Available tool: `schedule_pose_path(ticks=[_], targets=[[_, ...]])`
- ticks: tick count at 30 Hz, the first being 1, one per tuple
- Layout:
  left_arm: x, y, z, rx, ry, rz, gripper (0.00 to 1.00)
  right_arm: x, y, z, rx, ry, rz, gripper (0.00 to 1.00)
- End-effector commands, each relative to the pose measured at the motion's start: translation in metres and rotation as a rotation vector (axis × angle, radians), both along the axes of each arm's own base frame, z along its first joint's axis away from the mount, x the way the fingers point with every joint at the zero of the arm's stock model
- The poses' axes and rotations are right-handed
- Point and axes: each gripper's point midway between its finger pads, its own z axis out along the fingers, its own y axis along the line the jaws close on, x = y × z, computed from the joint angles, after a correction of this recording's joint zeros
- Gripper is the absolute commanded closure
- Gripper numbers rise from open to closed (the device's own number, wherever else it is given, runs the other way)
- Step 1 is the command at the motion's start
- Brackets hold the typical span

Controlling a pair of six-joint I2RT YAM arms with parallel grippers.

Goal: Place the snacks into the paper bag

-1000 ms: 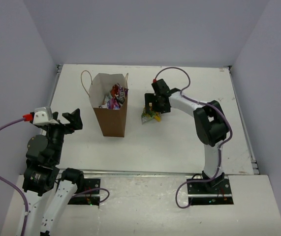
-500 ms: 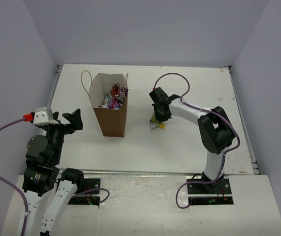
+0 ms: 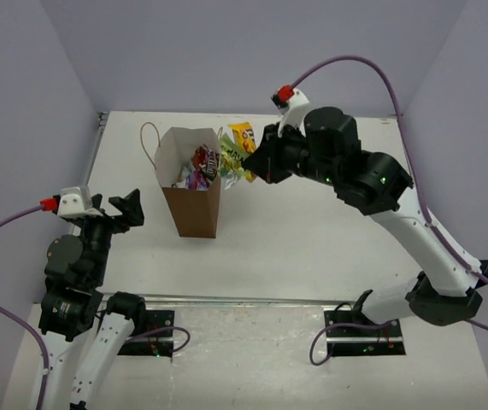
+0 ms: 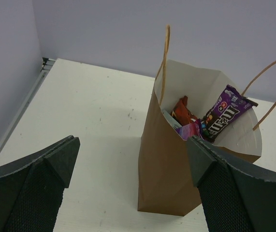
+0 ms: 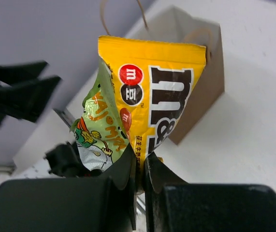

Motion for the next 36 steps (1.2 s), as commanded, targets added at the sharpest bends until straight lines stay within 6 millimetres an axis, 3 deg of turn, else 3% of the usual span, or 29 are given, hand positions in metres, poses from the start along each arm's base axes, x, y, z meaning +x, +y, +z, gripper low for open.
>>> schedule_pose_path(ticks=[1, 2, 3, 4, 5, 6, 7, 8, 12, 14, 15, 16, 20, 21, 22, 23, 24, 25, 26, 27, 28, 29, 32, 34, 35, 36], targets=[[0.0, 0.001, 0.012, -0.001, -0.05, 0.001, 0.0, 0.011, 0.031, 0.015, 0.002, 0.012, 0.066, 1.0], [0.001, 0.0, 0.011, -0.001, -0.047, 0.001, 0.0, 0.014, 0.033, 0.048, 0.048, -0.039, 0.069, 1.0], [0.001, 0.0, 0.011, 0.0, -0.046, 0.001, 0.0, 0.031, 0.053, 0.032, 0.016, -0.012, 0.073, 1.0], [0.001, 0.0, 0.011, -0.001, -0.047, 0.001, 0.0, 0.037, 0.061, 0.039, 0.023, -0.027, 0.078, 1.0], [0.001, 0.001, 0.011, -0.002, -0.047, 0.002, 0.0, 0.04, 0.063, 0.068, 0.076, -0.078, 0.077, 1.0], [0.0, 0.001, 0.011, 0.0, -0.047, 0.004, 0.0, 0.048, 0.07, 0.071, 0.086, -0.086, 0.073, 1.0], [0.0, 0.001, 0.011, -0.002, -0.047, 0.004, 0.0, 0.062, 0.085, 0.058, 0.079, -0.066, 0.079, 1.0], [0.0, 0.002, 0.012, -0.003, -0.05, 0.007, 0.0, 0.065, 0.092, 0.071, 0.129, -0.094, 0.091, 1.0], [0.0, 0.002, 0.011, -0.002, -0.048, 0.01, 0.0, 0.076, 0.115, 0.074, 0.226, -0.125, 0.136, 1.0], [0.0, 0.003, 0.011, -0.002, -0.045, 0.013, 0.0, 0.081, 0.121, 0.073, 0.243, -0.125, 0.132, 0.66], [0.001, 0.003, 0.01, -0.002, -0.044, 0.013, 0.0, 0.082, 0.121, 0.074, 0.242, -0.127, 0.131, 0.39], [0.001, 0.003, 0.01, -0.001, -0.042, 0.014, 0.0, 0.084, 0.122, 0.073, 0.24, -0.126, 0.126, 0.02], [0.001, 0.003, 0.01, -0.001, -0.039, 0.016, 0.0, 0.086, 0.109, 0.085, 0.245, -0.172, 0.073, 0.01], [0.001, 0.003, 0.01, -0.001, -0.039, 0.017, 0.0, 0.079, 0.093, 0.107, 0.273, -0.217, 0.049, 0.01], [0.001, 0.003, 0.01, -0.001, -0.041, 0.017, 0.0, 0.076, 0.084, 0.113, 0.276, -0.243, 0.037, 0.01], [0.001, 0.004, 0.01, -0.001, -0.039, 0.021, 0.0, 0.078, 0.081, 0.101, 0.267, -0.242, 0.024, 0.01], [0.001, 0.004, 0.01, -0.001, -0.041, 0.022, 0.0, 0.059, 0.057, 0.129, 0.317, -0.302, 0.009, 0.01], [0.001, 0.004, 0.01, -0.001, -0.041, 0.022, 0.0, 0.054, 0.048, 0.128, 0.324, -0.316, 0.002, 0.01], [0.001, 0.004, 0.01, -0.001, -0.041, 0.024, 0.0, 0.056, 0.046, 0.103, 0.302, -0.297, -0.009, 0.01], [0.001, 0.004, 0.01, -0.001, -0.041, 0.024, 0.0, 0.041, 0.022, 0.119, 0.34, -0.331, -0.03, 0.01], [0.002, 0.004, 0.01, -0.001, -0.038, 0.024, 0.0, 0.038, 0.014, 0.111, 0.343, -0.316, -0.042, 0.01], [0.002, 0.004, 0.01, -0.001, -0.038, 0.021, 0.0, 0.041, 0.01, 0.078, 0.299, -0.269, -0.068, 0.01], [0.002, 0.003, 0.01, -0.001, -0.039, 0.014, 0.0, 0.029, -0.019, 0.033, 0.276, -0.193, -0.136, 0.01], [0.002, 0.002, 0.009, 0.0, -0.038, 0.01, 0.0, 0.015, -0.041, 0.022, 0.3, -0.181, -0.168, 0.01], [0.002, 0.001, 0.009, 0.0, -0.038, 0.007, 0.0, 0.016, -0.047, -0.012, 0.265, -0.149, -0.199, 0.01], [0.002, 0.001, 0.01, 0.0, -0.041, 0.004, 0.0, 0.011, -0.053, -0.018, 0.274, -0.153, -0.205, 0.01]])
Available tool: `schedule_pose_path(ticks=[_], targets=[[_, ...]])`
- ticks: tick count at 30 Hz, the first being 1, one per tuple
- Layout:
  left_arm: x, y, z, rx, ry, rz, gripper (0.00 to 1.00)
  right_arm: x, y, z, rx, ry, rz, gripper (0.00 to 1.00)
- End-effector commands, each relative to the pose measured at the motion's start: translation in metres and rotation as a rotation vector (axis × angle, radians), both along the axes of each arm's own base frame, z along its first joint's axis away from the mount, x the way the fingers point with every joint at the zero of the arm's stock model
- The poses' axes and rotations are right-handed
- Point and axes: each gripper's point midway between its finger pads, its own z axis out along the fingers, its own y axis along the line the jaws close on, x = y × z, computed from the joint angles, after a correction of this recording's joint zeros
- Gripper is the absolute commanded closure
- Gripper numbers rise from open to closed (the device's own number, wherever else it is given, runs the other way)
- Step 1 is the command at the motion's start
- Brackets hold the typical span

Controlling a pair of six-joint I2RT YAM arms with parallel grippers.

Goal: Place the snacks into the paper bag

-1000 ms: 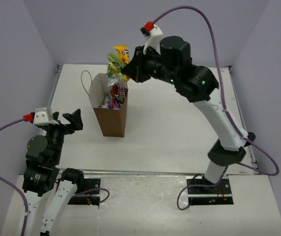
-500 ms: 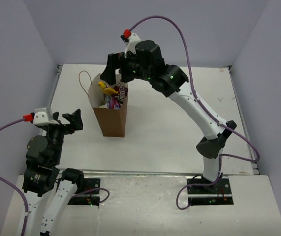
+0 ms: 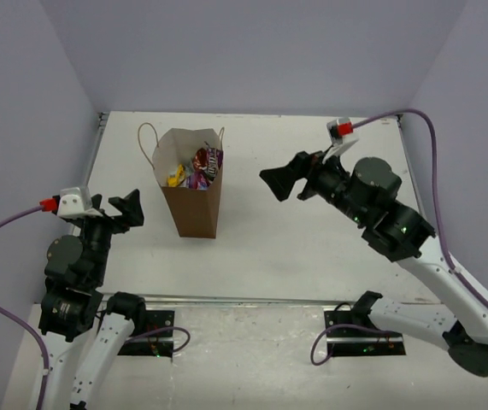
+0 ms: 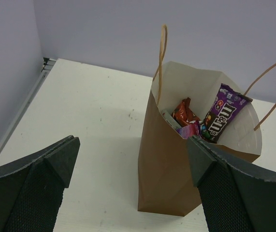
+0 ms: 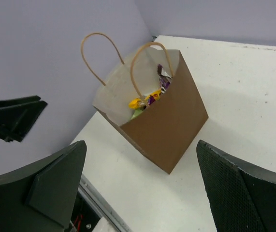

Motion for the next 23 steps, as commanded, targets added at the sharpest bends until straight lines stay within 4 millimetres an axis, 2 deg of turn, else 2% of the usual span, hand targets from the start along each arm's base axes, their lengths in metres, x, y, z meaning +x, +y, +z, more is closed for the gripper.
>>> schedule_pose_path(ticks=[1, 4, 5, 6, 7, 9, 10, 12, 13, 19, 23], targets=[[0.002, -0.001, 0.01, 0.0, -0.041, -0.008, 0.0, -0.003, -0.02, -0.054, 0.018, 0.046, -0.081, 0.01], [0.003, -0.004, 0.008, 0.005, -0.038, -0.021, 0.0, -0.01, -0.045, -0.065, 0.061, 0.047, -0.162, 0.01], [0.004, -0.005, 0.007, 0.008, -0.036, -0.027, 0.0, -0.013, -0.063, -0.07, 0.078, 0.042, -0.224, 0.01], [0.006, -0.005, 0.005, 0.009, -0.027, -0.024, 0.0, -0.015, -0.072, -0.071, 0.088, 0.041, -0.257, 0.01], [0.01, -0.007, 0.001, 0.009, -0.007, -0.028, 0.0, -0.017, -0.079, -0.083, 0.076, 0.06, -0.28, 0.01], [0.013, -0.009, -0.001, 0.011, 0.009, -0.037, 0.0, -0.024, -0.096, -0.08, 0.108, 0.038, -0.323, 0.01], [0.016, -0.012, -0.004, 0.013, 0.024, -0.049, 0.0, -0.025, -0.1, -0.087, 0.101, 0.04, -0.33, 0.01], [0.019, -0.013, -0.005, 0.014, 0.033, -0.053, 0.0, -0.031, -0.108, -0.086, 0.122, 0.02, -0.339, 0.01], [0.02, -0.014, -0.006, 0.013, 0.038, -0.053, 0.0, -0.031, -0.111, -0.094, 0.114, 0.025, -0.348, 0.01], [0.02, -0.012, -0.009, 0.016, 0.039, -0.044, 0.0, -0.035, -0.125, -0.109, 0.121, 0.028, -0.395, 0.01], [0.019, -0.011, -0.009, 0.016, 0.038, -0.04, 0.0, -0.037, -0.132, -0.11, 0.118, 0.022, -0.413, 0.01]])
